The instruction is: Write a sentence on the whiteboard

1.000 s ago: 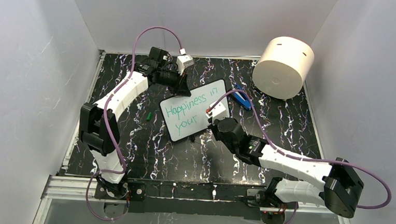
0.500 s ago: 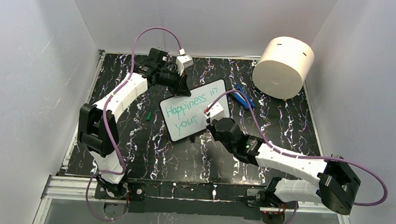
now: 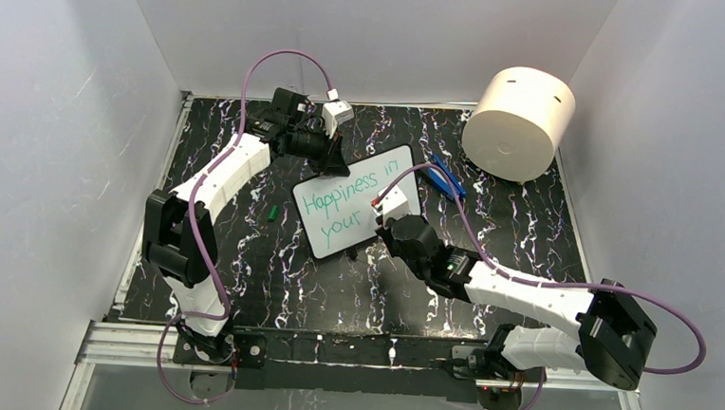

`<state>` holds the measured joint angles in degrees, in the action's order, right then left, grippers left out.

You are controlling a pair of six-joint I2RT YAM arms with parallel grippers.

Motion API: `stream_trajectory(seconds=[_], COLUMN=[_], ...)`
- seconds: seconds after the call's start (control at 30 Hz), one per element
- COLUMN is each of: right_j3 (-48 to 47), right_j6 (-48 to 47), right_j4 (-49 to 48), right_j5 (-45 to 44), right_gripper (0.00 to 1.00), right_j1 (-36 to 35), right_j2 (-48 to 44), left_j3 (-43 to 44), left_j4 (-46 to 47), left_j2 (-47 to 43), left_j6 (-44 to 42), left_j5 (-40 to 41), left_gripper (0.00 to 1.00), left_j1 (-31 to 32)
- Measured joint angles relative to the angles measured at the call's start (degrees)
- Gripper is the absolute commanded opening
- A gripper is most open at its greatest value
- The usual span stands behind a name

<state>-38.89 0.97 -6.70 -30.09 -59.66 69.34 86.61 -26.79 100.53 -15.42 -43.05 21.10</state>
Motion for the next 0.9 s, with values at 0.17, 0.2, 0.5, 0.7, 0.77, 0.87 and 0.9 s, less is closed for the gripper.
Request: stream_trajectory(seconds=[0.17,0.2,0.5,0.7,0.77,0.87,0.9], right_j3=[0.0,0.0,0.0,-0.1,-0.2,-0.3,-0.3], right_j6=[0.0,0.0,0.0,0.0,0.0,0.1,0.1], right_j4=[-0.3,-0.4,-0.8,-0.8,-0.8,-0.8,-0.8], right_j5=[-0.2,-0.2,-0.2,-0.2,-0.3,-0.3,-0.2], right_gripper=[0.00,0.00,0.00,0.00,0.00,0.00,0.00], right_j1=[0.0,0.0,0.0,0.0,0.0,0.0,0.0], right_j2=[0.2,0.2,0.6,0.9,1.3,1.6,1.6], left_j3=[0.0,0.0,0.0,0.0,0.0,0.0,0.0], left_j4=[0.0,0.0,0.0,0.0,0.0,0.0,0.0], left_j2=[0.0,0.0,0.0,0.0,0.0,0.0,0.0], left_j6=[0.0,0.0,0.0,0.0,0.0,0.0,0.0], left_j5=[0.0,0.0,0.0,0.0,0.0,0.0,0.0], left_gripper=[0.00,0.00,0.00,0.00,0.00,0.00,0.00], left_j1=[0.0,0.0,0.0,0.0,0.0,0.0,0.0])
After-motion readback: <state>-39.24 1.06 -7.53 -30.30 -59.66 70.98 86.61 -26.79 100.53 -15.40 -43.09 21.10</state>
